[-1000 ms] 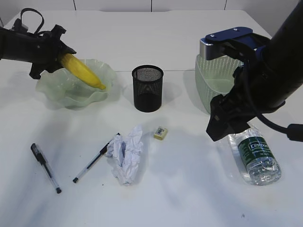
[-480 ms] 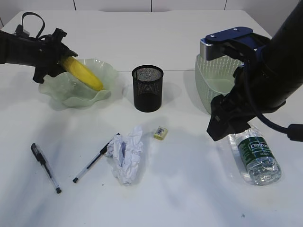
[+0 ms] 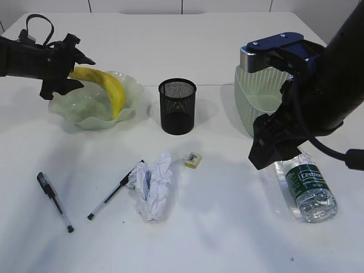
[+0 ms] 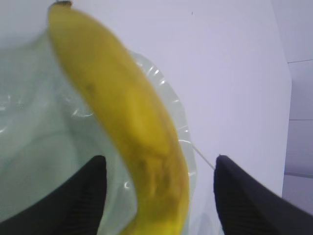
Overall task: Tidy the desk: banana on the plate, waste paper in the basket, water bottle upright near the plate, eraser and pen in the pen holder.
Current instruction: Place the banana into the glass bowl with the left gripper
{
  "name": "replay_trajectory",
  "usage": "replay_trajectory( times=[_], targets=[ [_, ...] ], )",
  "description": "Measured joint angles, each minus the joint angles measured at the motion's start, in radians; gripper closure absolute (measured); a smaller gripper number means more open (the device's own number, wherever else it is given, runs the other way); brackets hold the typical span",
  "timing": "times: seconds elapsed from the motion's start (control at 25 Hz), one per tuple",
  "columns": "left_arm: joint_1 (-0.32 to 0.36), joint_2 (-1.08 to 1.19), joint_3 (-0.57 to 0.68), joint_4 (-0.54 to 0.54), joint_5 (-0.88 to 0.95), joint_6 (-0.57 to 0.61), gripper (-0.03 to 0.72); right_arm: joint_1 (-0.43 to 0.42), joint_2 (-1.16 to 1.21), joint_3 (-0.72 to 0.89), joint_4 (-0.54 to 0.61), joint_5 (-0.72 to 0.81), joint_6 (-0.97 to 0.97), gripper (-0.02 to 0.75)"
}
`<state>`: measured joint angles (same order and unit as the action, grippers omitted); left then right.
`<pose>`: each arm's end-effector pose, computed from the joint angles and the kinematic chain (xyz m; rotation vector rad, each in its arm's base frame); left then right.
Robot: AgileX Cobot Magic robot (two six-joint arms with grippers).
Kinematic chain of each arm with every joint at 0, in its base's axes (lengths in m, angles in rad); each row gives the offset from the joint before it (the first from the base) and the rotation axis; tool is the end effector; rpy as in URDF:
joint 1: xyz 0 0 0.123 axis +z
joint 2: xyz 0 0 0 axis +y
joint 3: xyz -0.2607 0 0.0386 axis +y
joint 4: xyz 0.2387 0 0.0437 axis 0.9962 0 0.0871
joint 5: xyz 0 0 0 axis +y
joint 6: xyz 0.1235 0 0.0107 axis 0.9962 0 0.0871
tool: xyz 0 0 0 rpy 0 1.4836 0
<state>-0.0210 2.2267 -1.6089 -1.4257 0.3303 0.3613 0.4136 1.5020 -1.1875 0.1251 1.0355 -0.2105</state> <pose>0.5067 -0.0505 0.1391 -0.9481 2.0739 -0.9508 0.2682 0.1323 0.2361 -0.8079 2.7225 0.2108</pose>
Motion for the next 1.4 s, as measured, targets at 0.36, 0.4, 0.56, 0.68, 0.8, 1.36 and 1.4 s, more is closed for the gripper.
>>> replay_trajectory(
  times=[0.36, 0.4, 0.56, 0.68, 0.8, 1.36, 1.4],
  targets=[
    [0.0, -0.031, 0.0, 0.004, 0.004, 0.0, 0.202, 0.0, 0.0, 0.0, 0.0, 0.0, 0.0, 0.15],
    [0.0, -0.034, 0.0, 0.009, 0.006, 0.0, 0.202, 0.0, 0.0, 0.0, 0.0, 0.0, 0.0, 0.15],
    [0.0, -0.053, 0.0, 0.058, 0.013, 0.0, 0.202, 0.0, 0.0, 0.0, 0.0, 0.0, -0.001, 0.15],
    [0.0, -0.073, 0.0, 0.132, 0.032, 0.0, 0.202, 0.0, 0.0, 0.0, 0.0, 0.002, -0.001, 0.15],
    [0.0, -0.103, 0.0, 0.238, 0.073, 0.0, 0.202, 0.0, 0.0, 0.0, 0.0, 0.002, -0.001, 0.15],
    [0.0, -0.328, 0.0, 0.852, 0.449, -0.075, 0.203, 0.0, 0.0, 0.0, 0.018, 0.031, -0.001, 0.15],
    [0.0, -0.346, 0.0, 0.899, 0.478, -0.104, 0.203, 0.0, 0.0, 0.0, 0.018, 0.038, -0.001, 0.15]
  ],
)
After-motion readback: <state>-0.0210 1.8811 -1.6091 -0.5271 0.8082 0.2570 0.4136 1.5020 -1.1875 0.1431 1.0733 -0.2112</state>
